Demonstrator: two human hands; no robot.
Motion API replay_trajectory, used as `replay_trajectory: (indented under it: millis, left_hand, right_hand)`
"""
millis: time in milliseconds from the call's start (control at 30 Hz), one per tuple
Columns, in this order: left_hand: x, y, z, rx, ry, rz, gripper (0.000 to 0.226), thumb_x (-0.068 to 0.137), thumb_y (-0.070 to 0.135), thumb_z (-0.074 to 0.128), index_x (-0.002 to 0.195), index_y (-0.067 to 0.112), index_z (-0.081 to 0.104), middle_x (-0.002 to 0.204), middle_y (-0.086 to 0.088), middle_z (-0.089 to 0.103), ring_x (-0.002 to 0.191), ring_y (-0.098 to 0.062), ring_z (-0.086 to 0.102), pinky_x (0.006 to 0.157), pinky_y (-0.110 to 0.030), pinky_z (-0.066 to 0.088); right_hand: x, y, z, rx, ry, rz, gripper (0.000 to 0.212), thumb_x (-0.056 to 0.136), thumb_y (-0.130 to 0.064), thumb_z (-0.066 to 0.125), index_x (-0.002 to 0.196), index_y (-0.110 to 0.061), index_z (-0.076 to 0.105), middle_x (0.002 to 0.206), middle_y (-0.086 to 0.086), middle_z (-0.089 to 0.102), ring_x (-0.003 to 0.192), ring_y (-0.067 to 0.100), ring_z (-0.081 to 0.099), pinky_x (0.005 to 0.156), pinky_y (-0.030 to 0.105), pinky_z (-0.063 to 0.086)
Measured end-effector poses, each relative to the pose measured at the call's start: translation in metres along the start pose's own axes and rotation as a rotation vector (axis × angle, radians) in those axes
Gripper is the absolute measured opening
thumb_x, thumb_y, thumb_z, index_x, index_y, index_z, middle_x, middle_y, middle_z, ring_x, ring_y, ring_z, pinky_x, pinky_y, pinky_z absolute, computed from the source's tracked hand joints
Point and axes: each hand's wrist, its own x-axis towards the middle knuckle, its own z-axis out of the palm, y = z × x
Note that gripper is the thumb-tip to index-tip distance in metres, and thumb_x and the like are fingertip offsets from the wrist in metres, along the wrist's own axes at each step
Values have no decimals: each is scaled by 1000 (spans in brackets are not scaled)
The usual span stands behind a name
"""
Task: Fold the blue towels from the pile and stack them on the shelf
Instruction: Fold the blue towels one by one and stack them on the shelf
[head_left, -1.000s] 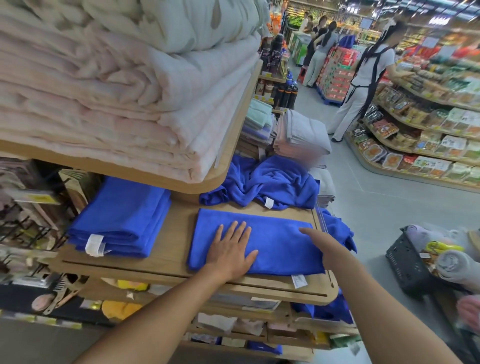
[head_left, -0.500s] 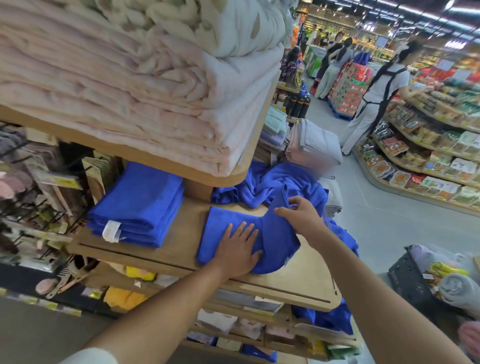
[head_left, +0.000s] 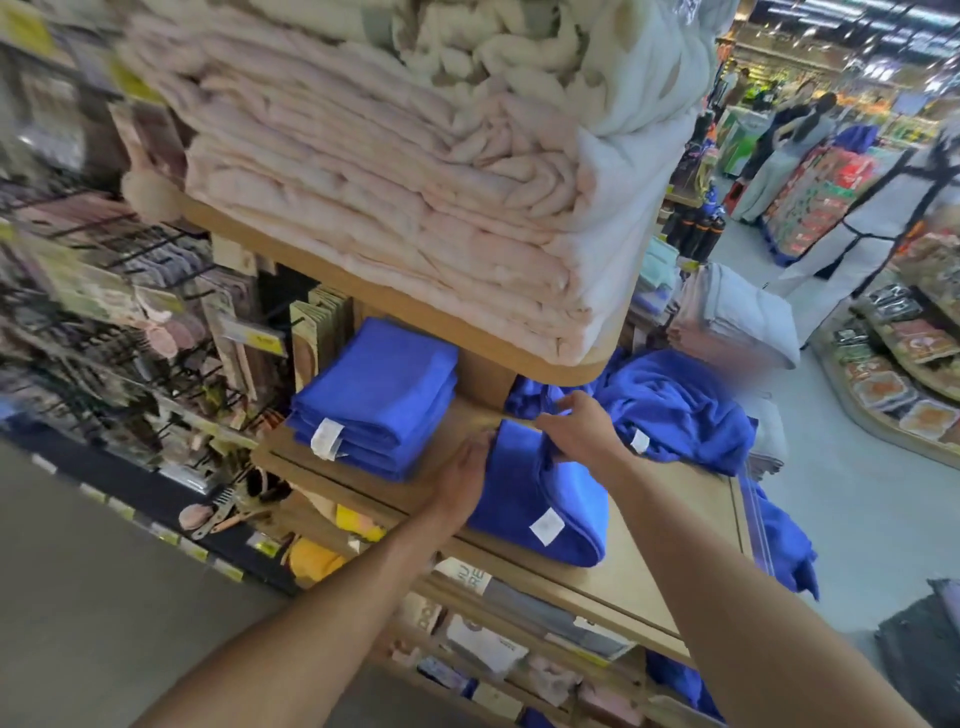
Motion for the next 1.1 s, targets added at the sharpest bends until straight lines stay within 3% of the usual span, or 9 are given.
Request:
replay_trajectory:
  millis: [67,200,333,433,500,633,900,1000,1100]
  left_hand:
    - [3,0,-6,-127,-19,-60,39,112,19,31,135,3,59,141,-11,59,137,-26,51,120,-43,34]
    - [6,7,-11,-216,-15,-167,27,110,21,40,127,13,59,140,-4,57,137,-22,50,115,-31,37]
    - [8,5,-11,168,-62,-48,41,105,13,49,145,10,48,148,-9,53,135,-19,50,114,-32,38]
    - [9,10,-10,692,-64,157,52,101,29,52,151,16,41,150,-5,50,136,-26,48,110,-39,41]
    - [8,12,-7,933,-71,224,60,101,41,47,154,18,32,152,-7,45,137,-28,44,110,-41,39]
    - [0,4,0,1140,-100,226,73,102,47,43,161,15,15,163,-11,30,147,-28,33,121,-43,24]
    - [1,4,-3,1106,-92,241,86,96,49,54,161,13,9,157,-13,40,135,-36,46,108,-43,40]
    - [3,-5,-4,1071,-96,277,88,95,48,57,161,13,11,159,-12,38,139,-34,42,111,-41,37]
    - [8,-6,-8,777,-141,239,94,88,39,71,161,24,12,161,0,35,144,-23,39,112,-32,36]
  right_hand:
    - [5,-5,21,41,-122,19,23,87,-23,69,78,-15,49,62,7,57,48,19,62,50,25,54]
    - [5,7,34,126,-192,74,21,96,-39,64,94,-19,60,74,3,64,55,15,66,50,27,53]
    - [6,47,-2,49,24,-3,20,86,-27,57,69,-18,51,62,3,52,53,19,51,55,30,38]
    - [-2,83,-25,9,210,132,16,82,-37,60,85,-23,51,67,-5,53,59,15,47,60,31,39]
    - [-8,98,-26,113,131,299,36,85,-47,68,94,-16,52,79,0,56,68,17,53,66,34,47]
    - [-12,101,-15,277,-58,424,49,79,-47,79,93,-8,52,70,5,46,54,18,42,51,28,32]
    - [-4,87,4,316,-28,526,65,74,-41,88,117,-3,57,96,12,60,77,27,61,59,33,46]
    - [-6,86,12,414,36,397,55,73,-26,90,114,-5,61,102,12,67,88,27,67,67,35,51]
    - [-18,82,14,512,95,221,43,73,-17,89,109,-15,64,96,2,72,83,15,70,60,29,50]
